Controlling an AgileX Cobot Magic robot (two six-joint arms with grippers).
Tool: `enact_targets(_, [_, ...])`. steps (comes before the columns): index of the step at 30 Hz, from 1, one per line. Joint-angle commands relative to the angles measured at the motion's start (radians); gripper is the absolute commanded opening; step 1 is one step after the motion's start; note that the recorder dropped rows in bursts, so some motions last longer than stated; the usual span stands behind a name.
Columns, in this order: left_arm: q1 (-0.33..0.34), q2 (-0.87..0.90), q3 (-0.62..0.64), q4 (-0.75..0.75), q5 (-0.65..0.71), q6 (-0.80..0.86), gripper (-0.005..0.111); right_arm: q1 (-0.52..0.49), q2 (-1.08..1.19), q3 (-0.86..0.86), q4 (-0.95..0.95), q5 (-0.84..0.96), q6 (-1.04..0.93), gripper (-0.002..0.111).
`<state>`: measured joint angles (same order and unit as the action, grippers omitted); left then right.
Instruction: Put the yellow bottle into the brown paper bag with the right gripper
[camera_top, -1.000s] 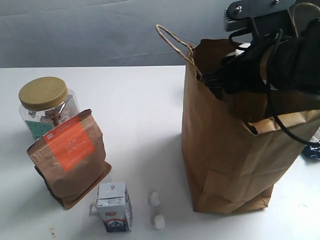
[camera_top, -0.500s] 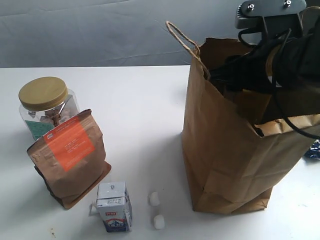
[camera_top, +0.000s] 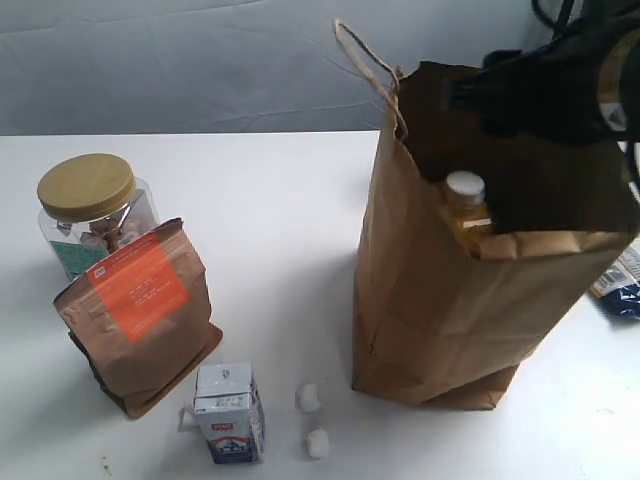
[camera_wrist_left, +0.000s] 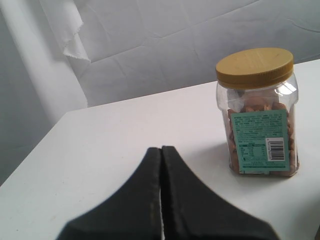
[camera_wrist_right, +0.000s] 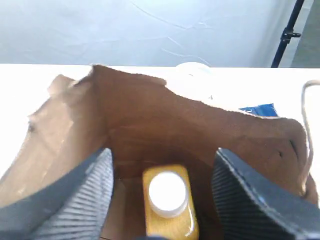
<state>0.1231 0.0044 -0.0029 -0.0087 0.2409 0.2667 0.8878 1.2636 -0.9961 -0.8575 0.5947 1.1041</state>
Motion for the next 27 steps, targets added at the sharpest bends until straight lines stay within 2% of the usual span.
enact_targets(1, [-0.006, -0.004, 0.003, 0.0, -0.006, -0.002, 0.0, -0.001, -0.148, -0.006, 0.158, 0.009, -0.093, 0.037])
enact_targets(7, [-0.006, -0.004, 0.003, 0.0, -0.006, -0.002, 0.0, 0.001, -0.3, -0.006, 0.336, 0.025, -0.348, 0.0])
enact_targets(13, [-0.006, -0.004, 0.003, 0.0, -0.006, -0.002, 0.0, 0.001, -0.419, -0.006, 0.46, 0.032, -0.447, 0.0])
enact_targets(20, [-0.006, -0.004, 0.003, 0.0, -0.006, -0.002, 0.0, 0.001, -0.508, 0.007, 0.444, 0.131, -0.495, 0.0])
enact_targets(27, [-0.006, -0.004, 0.003, 0.0, -0.006, -0.002, 0.0, -0.013, -0.698, 0.223, 0.498, 0.042, -0.506, 0.0])
